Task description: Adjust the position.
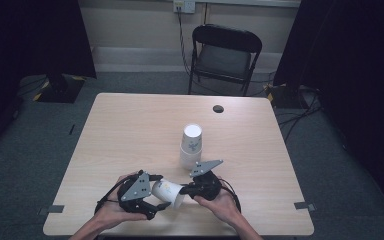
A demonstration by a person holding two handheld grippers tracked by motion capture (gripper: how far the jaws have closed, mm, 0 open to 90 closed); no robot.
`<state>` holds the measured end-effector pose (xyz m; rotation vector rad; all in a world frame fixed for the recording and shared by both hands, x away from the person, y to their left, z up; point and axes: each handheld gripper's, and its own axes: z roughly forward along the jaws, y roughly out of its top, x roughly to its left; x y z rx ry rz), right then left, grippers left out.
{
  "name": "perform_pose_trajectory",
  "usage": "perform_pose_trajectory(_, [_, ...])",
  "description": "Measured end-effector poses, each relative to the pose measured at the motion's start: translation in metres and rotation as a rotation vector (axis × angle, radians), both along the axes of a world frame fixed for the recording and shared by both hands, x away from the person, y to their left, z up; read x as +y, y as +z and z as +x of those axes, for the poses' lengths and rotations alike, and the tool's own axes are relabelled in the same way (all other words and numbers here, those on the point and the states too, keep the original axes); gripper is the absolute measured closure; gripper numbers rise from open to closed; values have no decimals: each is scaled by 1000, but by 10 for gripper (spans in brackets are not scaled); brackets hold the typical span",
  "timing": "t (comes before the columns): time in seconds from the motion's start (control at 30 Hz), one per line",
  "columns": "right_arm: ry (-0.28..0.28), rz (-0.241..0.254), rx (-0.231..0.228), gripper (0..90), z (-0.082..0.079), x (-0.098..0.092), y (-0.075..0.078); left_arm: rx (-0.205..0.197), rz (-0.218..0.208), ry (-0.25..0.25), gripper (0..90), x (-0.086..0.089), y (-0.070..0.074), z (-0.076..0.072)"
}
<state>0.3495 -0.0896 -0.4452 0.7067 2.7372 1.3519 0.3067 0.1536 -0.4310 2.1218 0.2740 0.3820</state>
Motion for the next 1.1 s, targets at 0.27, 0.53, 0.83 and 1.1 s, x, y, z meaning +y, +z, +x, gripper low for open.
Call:
perform_pose_trajectory(0.27, [-21,17,-12,886,2,-2,5,1,39,-4,164,-5,-6,1])
perform_pose_trajectory(0.53, [-47,45,-11,886,3,-4,9,-8,64,-6,163,-7,-12,3])
perform_pose_trajectory(0.83, [-58,73,-7,885,4,-5,14,-28,103,5,153,-14,-16,0])
perform_pose_trajectory(1.1, [-45,97,13,884,2,-3,18,-35,126,22,165,-17,-19,-1])
